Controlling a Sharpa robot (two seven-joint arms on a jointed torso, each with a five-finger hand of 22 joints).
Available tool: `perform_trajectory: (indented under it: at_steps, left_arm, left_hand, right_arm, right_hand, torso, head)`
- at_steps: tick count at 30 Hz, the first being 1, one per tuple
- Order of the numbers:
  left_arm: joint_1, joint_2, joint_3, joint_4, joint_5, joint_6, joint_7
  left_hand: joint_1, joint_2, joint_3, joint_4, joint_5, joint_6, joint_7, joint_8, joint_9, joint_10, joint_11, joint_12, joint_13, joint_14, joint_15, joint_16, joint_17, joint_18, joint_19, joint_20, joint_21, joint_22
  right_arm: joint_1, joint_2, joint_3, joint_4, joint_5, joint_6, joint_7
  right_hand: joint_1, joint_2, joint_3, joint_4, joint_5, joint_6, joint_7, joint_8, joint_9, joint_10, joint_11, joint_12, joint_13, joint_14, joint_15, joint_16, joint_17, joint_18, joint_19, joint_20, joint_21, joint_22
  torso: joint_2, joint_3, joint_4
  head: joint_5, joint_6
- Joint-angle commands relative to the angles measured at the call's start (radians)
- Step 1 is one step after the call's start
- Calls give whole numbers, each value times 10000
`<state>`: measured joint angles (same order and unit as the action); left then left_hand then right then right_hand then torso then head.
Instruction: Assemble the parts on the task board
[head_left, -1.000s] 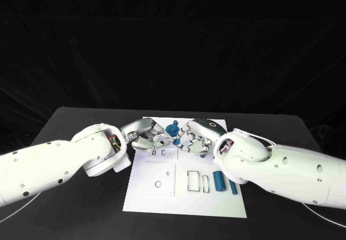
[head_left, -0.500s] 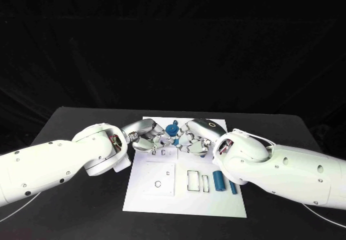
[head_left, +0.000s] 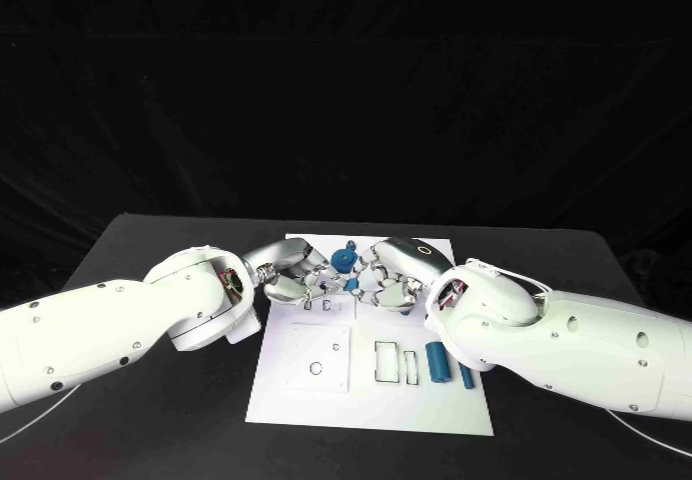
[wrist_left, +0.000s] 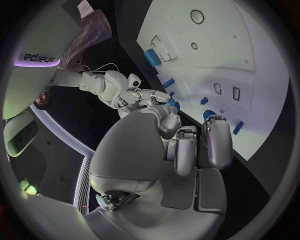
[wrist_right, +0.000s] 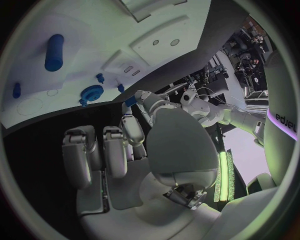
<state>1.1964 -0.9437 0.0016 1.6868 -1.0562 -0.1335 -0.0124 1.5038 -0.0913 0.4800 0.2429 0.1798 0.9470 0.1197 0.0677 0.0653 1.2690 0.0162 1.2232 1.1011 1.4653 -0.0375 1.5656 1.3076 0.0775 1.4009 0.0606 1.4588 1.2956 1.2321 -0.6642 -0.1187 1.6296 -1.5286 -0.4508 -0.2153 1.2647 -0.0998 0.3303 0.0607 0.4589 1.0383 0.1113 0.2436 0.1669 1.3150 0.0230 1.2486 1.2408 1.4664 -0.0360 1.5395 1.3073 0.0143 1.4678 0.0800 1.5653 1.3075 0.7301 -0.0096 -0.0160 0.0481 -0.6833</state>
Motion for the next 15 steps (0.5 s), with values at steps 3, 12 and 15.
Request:
perform_trajectory:
  at_steps: [3,12,15]
  left_arm:
    - [-8,32,-5,-1,-124,337,-169]
    - [-8,47,-5,-21,-166,429,-257]
    - [-8,52,-5,-31,-171,430,-266]
  left_hand:
    - [8,-165,83,-59,-37,38,-25,-9,13,83,-2,75,42,1055,-57,52,2632,-195,62,-22,44,23]
    - [21,-216,389,-238,-29,175,6,-1,17,97,25,67,66,1055,-45,52,2632,-203,75,-22,77,78]
    - [18,-218,391,-238,-29,176,7,-1,17,97,26,66,65,1055,-45,52,2632,-203,75,-22,78,79]
  right_arm:
    - [8,34,15,35,-100,-288,135]
    - [8,61,15,63,-94,-348,143]
    - [8,66,15,86,-90,-349,151]
  right_hand:
    - [-34,25,50,-2,60,135,-61,37,28,91,26,84,33,894,-37,-24,2009,-143,1030,-75,55,2633]
    - [-34,25,50,-2,60,135,-61,37,28,91,26,84,33,894,-37,-24,2009,-143,1030,-75,55,2633]
    - [-33,25,58,-3,73,142,-65,43,31,109,23,103,53,891,-39,-30,1998,-143,1030,-77,55,2633]
  torso:
    - [-5,-6,2]
    - [-4,-6,7]
    - [-2,-4,5]
  head:
    - [-6,-6]
    - [-2,-2]
    - [1,0]
